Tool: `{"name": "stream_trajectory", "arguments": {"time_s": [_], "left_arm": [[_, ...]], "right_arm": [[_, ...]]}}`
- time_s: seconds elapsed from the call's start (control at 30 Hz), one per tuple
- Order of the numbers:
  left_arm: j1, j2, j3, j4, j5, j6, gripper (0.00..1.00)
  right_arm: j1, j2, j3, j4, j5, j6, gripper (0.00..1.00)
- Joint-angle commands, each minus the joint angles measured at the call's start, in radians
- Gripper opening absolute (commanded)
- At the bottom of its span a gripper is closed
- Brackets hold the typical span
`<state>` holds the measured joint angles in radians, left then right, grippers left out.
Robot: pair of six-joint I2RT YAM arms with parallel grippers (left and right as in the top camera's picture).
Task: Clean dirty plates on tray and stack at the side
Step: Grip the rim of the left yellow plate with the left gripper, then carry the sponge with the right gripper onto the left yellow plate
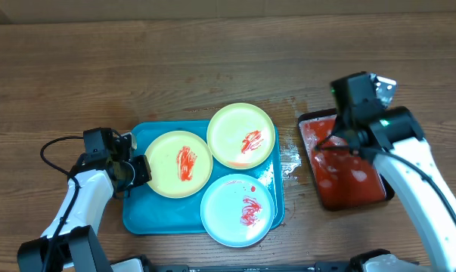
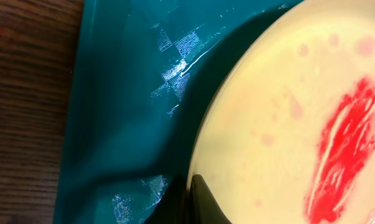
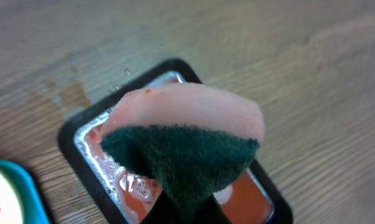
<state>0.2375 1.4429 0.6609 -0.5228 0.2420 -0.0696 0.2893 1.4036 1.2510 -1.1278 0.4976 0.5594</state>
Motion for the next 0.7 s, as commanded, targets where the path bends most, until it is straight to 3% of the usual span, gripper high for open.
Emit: {"name": "stream_trajectory", "arguments": {"time_s": [0.0, 0.2, 0.37, 0.53, 0.67], "left_arm": [[0.003, 0.003, -0.006, 0.0, 0.028, 0.033, 0.04], [0.003, 0.003, -0.006, -0.005, 0.029, 0.033, 0.04], [0.003, 0.003, -0.006, -0.003, 0.029, 0.033, 0.05], [0.003, 0.003, -0.006, 0.004, 0.071, 0.053, 0.04], [0.003, 0.003, -0.006, 0.008, 0.15, 0.106, 0.04]], "right_arm": [[0.002, 0.064, 0.019, 0.006, -0.001, 0.088, 0.04], [0.001, 0.095, 0.019, -0.027, 0.052, 0.182, 0.04], [0.002, 0.095, 0.019, -0.022, 0.03, 0.164, 0.04], [0.008, 0.09, 0.019, 0.171, -0.32, -0.134, 0.04], [0.01, 0.089, 0.019, 0.347, -0.713, -0.167, 0.04]]}}
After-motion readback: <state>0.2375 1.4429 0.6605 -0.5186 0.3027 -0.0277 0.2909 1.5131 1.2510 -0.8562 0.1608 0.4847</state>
